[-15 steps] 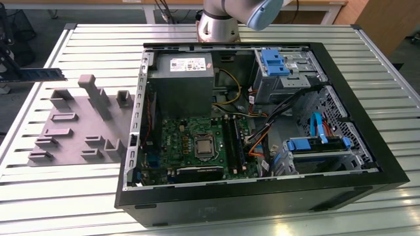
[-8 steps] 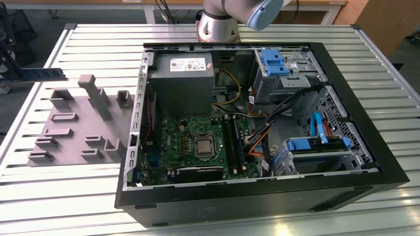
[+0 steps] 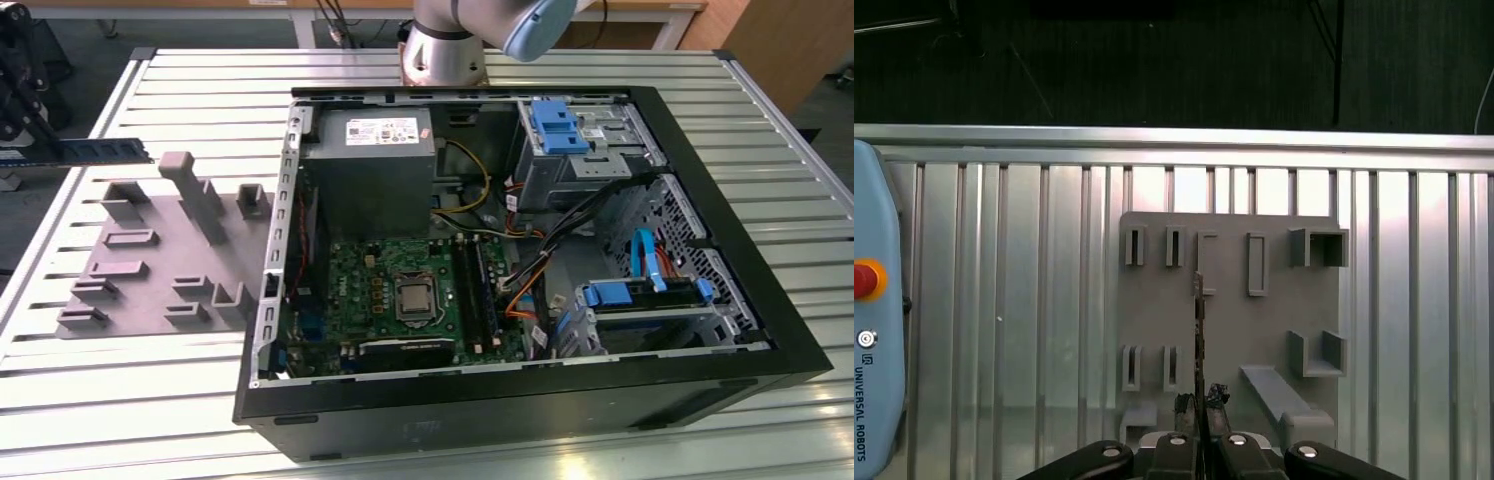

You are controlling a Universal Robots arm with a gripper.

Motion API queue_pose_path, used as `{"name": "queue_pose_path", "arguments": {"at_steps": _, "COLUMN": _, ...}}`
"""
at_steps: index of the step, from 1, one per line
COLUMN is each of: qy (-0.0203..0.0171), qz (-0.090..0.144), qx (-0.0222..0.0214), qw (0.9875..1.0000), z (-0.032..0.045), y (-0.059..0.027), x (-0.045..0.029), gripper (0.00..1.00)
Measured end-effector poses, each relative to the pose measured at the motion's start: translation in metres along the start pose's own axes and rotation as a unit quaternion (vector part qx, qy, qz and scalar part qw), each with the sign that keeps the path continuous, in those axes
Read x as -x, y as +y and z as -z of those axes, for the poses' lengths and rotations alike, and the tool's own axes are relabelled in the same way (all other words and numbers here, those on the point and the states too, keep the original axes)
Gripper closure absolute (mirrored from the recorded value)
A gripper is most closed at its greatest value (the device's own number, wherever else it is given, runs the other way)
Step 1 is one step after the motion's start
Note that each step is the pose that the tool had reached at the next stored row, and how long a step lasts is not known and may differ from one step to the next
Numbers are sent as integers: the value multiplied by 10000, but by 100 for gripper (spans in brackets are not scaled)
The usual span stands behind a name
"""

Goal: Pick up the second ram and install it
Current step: 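Pick up the second ram and move it above second insertion slot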

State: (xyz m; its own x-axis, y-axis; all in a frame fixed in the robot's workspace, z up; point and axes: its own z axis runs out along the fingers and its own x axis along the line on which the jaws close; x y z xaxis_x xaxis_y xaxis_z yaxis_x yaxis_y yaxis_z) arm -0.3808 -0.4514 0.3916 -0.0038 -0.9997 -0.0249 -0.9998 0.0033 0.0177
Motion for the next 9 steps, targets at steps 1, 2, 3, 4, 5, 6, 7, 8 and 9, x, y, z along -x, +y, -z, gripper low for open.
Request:
{"name": "queue_pose_path", "arguments": {"at_steps": 1, "qy": 0, "qz": 1, "qx": 0, "qw": 10000, "z": 0, "y": -6, "x": 0, "gripper": 86}}
{"name": "queue_pose_path", "arguments": {"at_steps": 2, "qy": 0, "qz": 1, "qx": 0, "qw": 10000, "z": 0, "y": -11, "x": 0, "gripper": 86}}
{"name": "queue_pose_path", "arguments": {"at_steps": 3, "qy": 0, "qz": 0, "qx": 0, "qw": 10000, "z": 0, "y": -16, "x": 0, "gripper": 86}}
{"name": "queue_pose_path", "arguments": {"at_steps": 4, "qy": 0, "qz": 0, "qx": 0, "qw": 10000, "z": 0, "y": -21, "x": 0, "gripper": 86}}
{"name": "queue_pose_path", "arguments": {"at_steps": 5, "qy": 0, "qz": 0, "qx": 0, "qw": 10000, "z": 0, "y": -26, "x": 0, "gripper": 86}}
{"name": "queue_pose_path", "arguments": {"at_steps": 6, "qy": 0, "qz": 0, "qx": 0, "qw": 10000, "z": 0, "y": -30, "x": 0, "gripper": 86}}
{"name": "queue_pose_path", "arguments": {"at_steps": 7, "qy": 0, "qz": 0, "qx": 0, "qw": 10000, "z": 0, "y": -32, "x": 0, "gripper": 86}}
{"name": "queue_pose_path", "arguments": {"at_steps": 8, "qy": 0, "qz": 0, "qx": 0, "qw": 10000, "z": 0, "y": -35, "x": 0, "gripper": 86}}
{"name": "queue_pose_path", "arguments": {"at_steps": 9, "qy": 0, "qz": 0, "qx": 0, "qw": 10000, "z": 1, "y": -38, "x": 0, "gripper": 86}}
